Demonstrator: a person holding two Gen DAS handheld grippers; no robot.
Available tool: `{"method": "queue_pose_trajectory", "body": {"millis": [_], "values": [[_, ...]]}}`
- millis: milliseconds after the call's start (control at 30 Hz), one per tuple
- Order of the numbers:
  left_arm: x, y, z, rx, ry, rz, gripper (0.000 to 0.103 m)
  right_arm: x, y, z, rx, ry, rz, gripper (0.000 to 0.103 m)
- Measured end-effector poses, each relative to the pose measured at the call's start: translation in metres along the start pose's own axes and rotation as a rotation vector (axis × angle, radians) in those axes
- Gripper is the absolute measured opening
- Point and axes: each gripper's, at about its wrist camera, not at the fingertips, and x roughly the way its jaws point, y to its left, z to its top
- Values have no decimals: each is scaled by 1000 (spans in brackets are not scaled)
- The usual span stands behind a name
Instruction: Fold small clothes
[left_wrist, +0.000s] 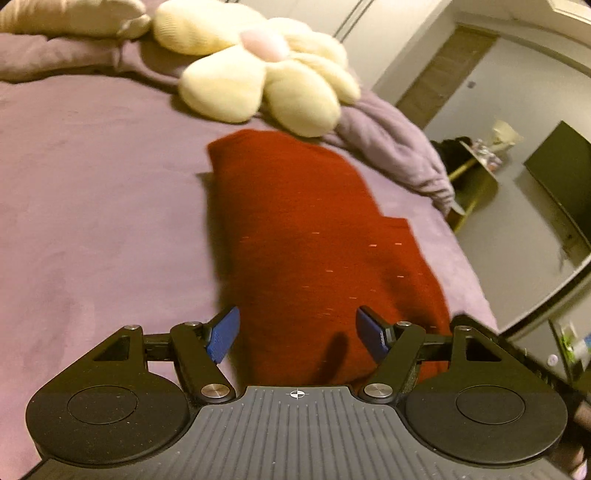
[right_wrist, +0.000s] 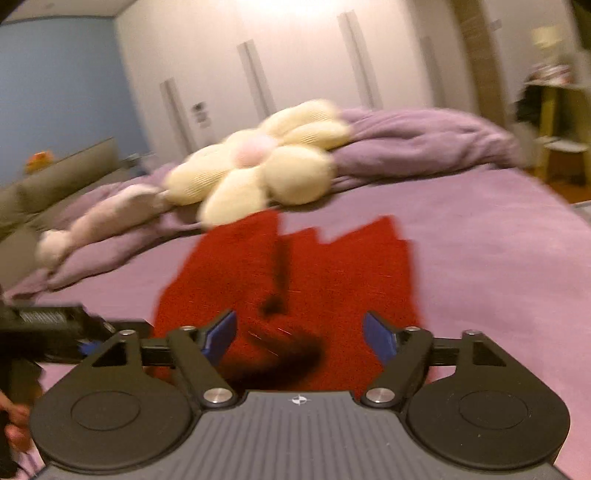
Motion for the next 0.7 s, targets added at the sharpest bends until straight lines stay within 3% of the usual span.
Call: {"method": "queue_pose_trajectory", "body": {"millis": [200,367,400,467,533,633,700], "values": [[18,3,14,2,21,29,79,71,-10,15,137,190,38,79],[39,2,13,17,60,13,84,91,-23,11,250,239,107,79],[41,2,11,21,64,8,84,93,-23,12,256,239,116,72],[44,4,10,17,78,-1,85,95,-24,12,248,239,151,39],[47,8,8,-2,87,-9,87,100,-20,13,225,252,152,41],[49,13,6,-28,100,-23,87,106,-21,14,244,271,170,63],[48,12,5,-25,100,-18,87,110,-24,15,297,279,198,64]]}}
